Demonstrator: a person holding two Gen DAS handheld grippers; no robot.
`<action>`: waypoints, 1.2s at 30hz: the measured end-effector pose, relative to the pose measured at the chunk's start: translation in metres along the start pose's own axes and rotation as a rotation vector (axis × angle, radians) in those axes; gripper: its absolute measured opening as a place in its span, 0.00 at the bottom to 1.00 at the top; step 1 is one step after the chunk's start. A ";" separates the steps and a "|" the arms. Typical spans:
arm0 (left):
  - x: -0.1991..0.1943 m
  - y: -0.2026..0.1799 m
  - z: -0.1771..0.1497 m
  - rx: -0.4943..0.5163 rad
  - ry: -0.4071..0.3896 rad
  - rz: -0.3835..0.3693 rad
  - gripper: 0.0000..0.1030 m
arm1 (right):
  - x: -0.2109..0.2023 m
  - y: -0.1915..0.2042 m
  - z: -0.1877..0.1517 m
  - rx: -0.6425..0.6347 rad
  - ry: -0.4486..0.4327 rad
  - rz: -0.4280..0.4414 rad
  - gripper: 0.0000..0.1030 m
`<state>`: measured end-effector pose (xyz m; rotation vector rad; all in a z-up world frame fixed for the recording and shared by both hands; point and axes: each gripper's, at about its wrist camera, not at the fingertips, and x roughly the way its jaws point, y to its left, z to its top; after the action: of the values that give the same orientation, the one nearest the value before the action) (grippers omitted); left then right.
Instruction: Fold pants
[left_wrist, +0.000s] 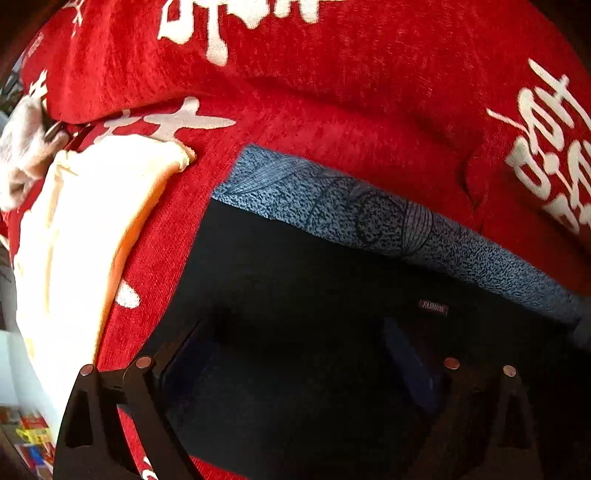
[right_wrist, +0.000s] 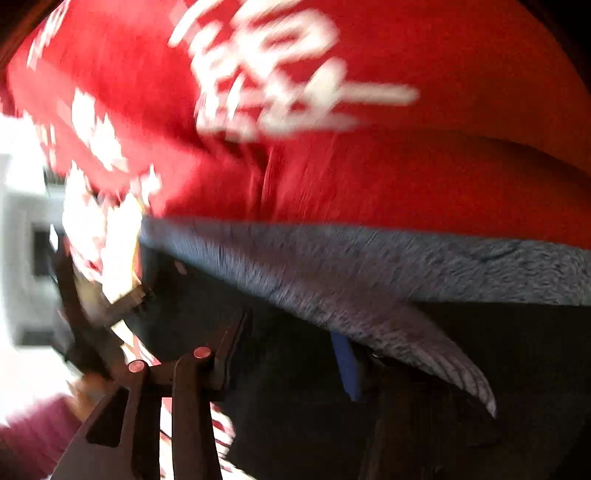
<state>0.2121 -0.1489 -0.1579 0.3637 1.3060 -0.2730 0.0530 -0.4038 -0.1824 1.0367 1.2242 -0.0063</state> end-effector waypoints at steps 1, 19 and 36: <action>-0.002 0.001 -0.001 0.004 0.015 -0.008 0.91 | -0.012 -0.005 0.001 0.037 -0.033 0.033 0.45; -0.102 -0.165 -0.123 0.476 0.152 -0.500 0.91 | -0.168 -0.098 -0.271 0.507 -0.359 0.018 0.64; -0.085 -0.259 -0.176 0.547 0.292 -0.606 0.91 | -0.123 -0.172 -0.447 0.897 -0.482 0.138 0.61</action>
<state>-0.0676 -0.3138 -0.1414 0.4708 1.6010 -1.1353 -0.4240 -0.2737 -0.1834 1.7607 0.6812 -0.7132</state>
